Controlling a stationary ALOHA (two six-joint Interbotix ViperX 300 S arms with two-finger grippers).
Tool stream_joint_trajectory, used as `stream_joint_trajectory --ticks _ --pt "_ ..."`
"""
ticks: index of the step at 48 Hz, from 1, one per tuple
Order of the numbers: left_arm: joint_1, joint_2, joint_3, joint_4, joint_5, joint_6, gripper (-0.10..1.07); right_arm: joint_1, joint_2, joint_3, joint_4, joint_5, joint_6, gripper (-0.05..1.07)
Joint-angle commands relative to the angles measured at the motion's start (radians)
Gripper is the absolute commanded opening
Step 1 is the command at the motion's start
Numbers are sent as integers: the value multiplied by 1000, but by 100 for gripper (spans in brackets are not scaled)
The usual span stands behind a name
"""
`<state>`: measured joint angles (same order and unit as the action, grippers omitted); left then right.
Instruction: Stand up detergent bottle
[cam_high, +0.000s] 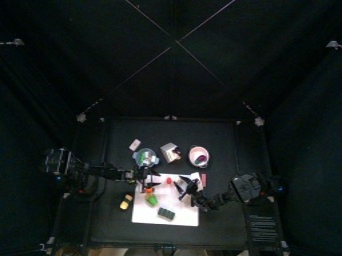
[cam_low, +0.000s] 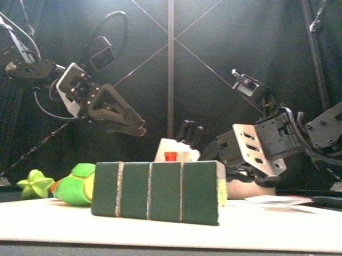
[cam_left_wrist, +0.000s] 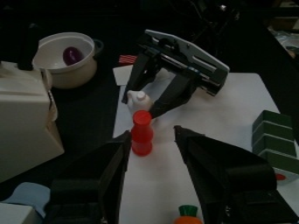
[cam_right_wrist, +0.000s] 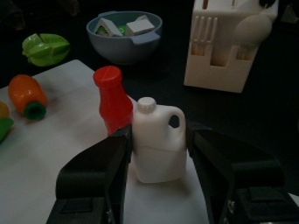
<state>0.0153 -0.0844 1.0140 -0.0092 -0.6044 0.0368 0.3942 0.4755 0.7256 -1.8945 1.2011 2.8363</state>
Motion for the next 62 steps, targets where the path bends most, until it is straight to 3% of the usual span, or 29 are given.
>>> stream_joint_trajectory --ticks 1,25,62 --pt "2 -17 -9 0 -8 0 83 -5 -18 -12 -6 -5 11 68" --pt "2 -18 -9 0 -6 2 83 -15 -18 -12 -6 -44 11 87" --pt "2 -23 -9 0 -8 0 83 0 -89 17 -8 -44 0 87"
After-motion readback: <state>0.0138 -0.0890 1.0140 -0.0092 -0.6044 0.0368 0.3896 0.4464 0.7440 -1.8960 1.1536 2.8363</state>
